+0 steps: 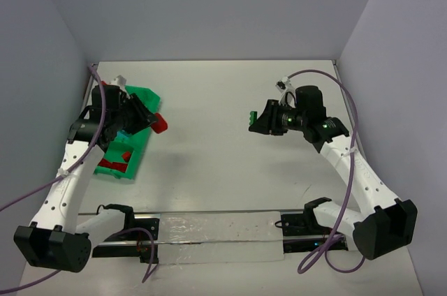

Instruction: Sort the legos into containers by color

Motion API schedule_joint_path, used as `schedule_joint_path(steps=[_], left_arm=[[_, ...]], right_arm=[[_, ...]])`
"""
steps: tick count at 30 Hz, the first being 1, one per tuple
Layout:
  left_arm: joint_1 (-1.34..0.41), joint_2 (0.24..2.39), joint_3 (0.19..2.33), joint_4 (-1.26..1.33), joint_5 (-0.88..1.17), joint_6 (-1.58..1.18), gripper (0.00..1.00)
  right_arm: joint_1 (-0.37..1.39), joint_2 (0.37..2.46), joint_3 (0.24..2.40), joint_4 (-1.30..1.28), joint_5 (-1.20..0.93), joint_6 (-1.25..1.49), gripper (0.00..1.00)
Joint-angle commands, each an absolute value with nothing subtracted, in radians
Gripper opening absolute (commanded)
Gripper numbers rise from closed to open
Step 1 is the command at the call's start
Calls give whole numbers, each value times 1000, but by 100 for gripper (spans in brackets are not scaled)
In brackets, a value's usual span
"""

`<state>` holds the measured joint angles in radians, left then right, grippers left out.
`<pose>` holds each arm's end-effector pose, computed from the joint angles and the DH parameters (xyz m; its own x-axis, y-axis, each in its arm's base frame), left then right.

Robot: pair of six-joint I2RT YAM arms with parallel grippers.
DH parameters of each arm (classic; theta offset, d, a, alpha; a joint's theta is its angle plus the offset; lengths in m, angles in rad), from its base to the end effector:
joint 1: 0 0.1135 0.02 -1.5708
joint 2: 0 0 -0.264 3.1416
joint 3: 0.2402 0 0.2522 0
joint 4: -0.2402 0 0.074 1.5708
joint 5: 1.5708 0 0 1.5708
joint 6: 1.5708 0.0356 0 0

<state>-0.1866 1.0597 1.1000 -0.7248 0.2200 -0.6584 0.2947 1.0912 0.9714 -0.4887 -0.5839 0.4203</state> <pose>0.2122 -0.0480 0.3448 -0.7039 -0.4748 -0.5284 -0.1055 0.8055 -0.5832 0.2179 0.0866 0.3187 -0.7749 0.1206 -0.6205 -0.3932 0.6767 0.6225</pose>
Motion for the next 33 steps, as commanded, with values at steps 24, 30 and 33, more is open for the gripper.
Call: schedule_joint_path(steps=[24, 30, 33], left_arm=[[-49, 1193, 1004, -1091, -692, -1140, 0], [-41, 1235, 992, -1087, -679, -1186, 30], [-41, 1220, 988, -1043, -646, -1144, 76]], right_arm=[[356, 955, 824, -495, -409, 531, 0], [361, 954, 825, -485, -405, 534, 0], [380, 969, 839, -476, -397, 535, 0]])
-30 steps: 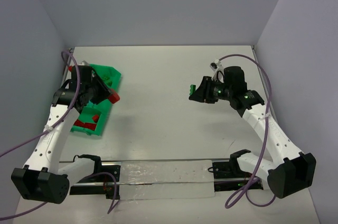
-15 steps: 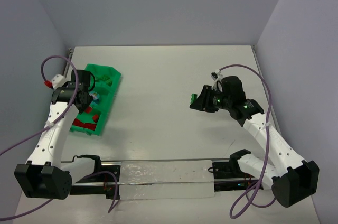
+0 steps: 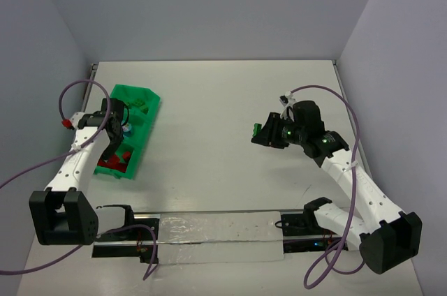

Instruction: Sort the legos into containers by color

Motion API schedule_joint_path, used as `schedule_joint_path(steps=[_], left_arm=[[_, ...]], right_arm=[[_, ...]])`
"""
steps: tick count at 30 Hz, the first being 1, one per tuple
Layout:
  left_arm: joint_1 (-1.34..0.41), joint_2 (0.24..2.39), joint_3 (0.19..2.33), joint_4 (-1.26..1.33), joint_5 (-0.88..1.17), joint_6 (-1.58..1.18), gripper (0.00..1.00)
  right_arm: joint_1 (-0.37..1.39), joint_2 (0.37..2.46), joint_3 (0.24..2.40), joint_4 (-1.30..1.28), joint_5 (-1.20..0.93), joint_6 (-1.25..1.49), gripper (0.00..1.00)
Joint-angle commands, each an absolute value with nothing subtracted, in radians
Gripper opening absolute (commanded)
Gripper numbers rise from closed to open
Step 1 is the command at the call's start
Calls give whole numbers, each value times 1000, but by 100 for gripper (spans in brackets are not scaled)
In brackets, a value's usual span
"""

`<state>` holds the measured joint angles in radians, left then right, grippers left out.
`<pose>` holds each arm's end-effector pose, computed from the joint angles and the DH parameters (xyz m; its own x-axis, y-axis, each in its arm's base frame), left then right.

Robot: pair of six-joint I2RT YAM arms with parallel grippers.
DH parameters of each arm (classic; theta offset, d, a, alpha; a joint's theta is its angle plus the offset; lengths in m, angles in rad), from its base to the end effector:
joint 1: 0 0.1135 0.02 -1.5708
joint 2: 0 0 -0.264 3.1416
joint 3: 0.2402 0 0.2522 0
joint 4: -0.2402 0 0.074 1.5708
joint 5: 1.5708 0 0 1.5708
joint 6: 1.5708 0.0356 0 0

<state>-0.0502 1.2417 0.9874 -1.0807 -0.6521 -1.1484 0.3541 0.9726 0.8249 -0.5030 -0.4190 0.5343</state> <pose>0.2116 0.0110 0.2603 -0.3053 -0.7105 -0.6340 -0.9274 0.3729 0.0288 0.1893 0.0854 0.2904 -0.8049 0.1984 -0.5593 -0.2446 0.7478 0.6173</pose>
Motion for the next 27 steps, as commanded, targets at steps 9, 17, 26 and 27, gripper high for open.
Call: schedule_joint_path(steps=[9, 17, 26, 27], left_arm=[[-42, 1136, 1048, -1014, -598, -1022, 99], [-42, 1040, 1152, -1059, -592, -937, 99], [-43, 958, 1191, -813, -117, -672, 96], [-43, 948, 1187, -764, -18, -632, 96]], right_arm=[[565, 1180, 1009, -356, -303, 576, 0], [735, 1593, 1411, -249, -304, 549, 0], [788, 1856, 1660, -230, -405, 552, 0], [790, 1850, 1642, -215, -448, 550, 0]])
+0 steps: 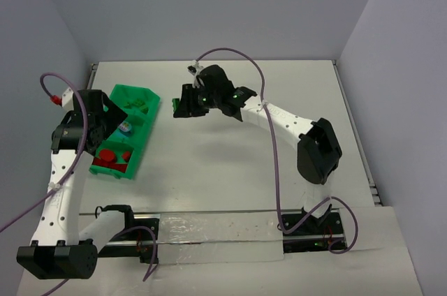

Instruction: Sort the legos into containers by color

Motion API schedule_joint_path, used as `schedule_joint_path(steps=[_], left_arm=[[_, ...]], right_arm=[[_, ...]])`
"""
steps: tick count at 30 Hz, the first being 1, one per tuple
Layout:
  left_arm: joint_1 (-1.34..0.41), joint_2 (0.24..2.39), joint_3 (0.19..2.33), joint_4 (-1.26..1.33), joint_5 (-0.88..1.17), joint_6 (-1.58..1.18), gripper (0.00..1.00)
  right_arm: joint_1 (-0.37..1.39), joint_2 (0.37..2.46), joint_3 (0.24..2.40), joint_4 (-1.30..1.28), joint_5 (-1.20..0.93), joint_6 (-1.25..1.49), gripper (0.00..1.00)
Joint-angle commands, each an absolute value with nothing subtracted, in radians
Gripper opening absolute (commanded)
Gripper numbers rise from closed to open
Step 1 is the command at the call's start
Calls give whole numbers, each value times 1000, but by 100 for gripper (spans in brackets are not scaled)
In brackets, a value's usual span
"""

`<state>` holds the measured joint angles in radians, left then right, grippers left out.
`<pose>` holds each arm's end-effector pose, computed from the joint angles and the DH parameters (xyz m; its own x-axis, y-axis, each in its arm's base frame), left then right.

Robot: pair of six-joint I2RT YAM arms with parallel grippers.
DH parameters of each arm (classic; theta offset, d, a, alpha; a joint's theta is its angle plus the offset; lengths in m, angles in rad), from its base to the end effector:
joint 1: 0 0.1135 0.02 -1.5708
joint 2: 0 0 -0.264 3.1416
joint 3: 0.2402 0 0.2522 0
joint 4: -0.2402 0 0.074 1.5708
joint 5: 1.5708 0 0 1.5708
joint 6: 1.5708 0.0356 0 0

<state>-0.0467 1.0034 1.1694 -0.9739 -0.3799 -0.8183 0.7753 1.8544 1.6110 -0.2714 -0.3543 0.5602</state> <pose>0.1842 0.0046 0.3584 -0.3383 -0.6629 -0.6680 -0.6724 0.6669 -0.3212 0.3053 0.3165 0.3133 -0.7613 -0.0483 -0.6466 -0.5520 0.5715 0.6072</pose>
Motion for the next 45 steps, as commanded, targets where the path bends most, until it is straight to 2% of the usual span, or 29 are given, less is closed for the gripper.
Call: schedule_joint_path(steps=[1, 8, 11, 14, 23, 34, 38, 43, 44, 45], left_arm=[[-43, 948, 1190, -727, 88, -614, 97], [-43, 978, 1151, -597, 706, -430, 96], [-43, 988, 1124, -550, 884, -417, 96], [-43, 978, 1094, -495, 981, -436, 96], [-56, 1029, 1070, -443, 1130, -442, 94], [-111, 1066, 1078, -453, 1144, -428, 79], [-119, 1069, 1081, -436, 1150, -440, 68], [-123, 1063, 1086, -444, 1136, -433, 9], [-123, 1064, 1087, -449, 1127, -430, 1], [-123, 1063, 1092, -461, 1126, -423, 0]], right_arm=[[790, 1834, 1627, -195, -468, 545, 0], [781, 1698, 1441, -108, -823, 465, 0], [771, 1632, 1374, -49, -909, 483, 0], [763, 1602, 1340, -37, -972, 484, 0], [762, 1631, 1415, -92, -1029, 434, 0], [762, 1678, 1474, -78, -1051, 457, 0], [764, 1688, 1481, -72, -1048, 461, 0], [763, 1687, 1480, -63, -1033, 470, 0], [761, 1687, 1479, -64, -1028, 471, 1], [761, 1686, 1477, -63, -1021, 472, 1]])
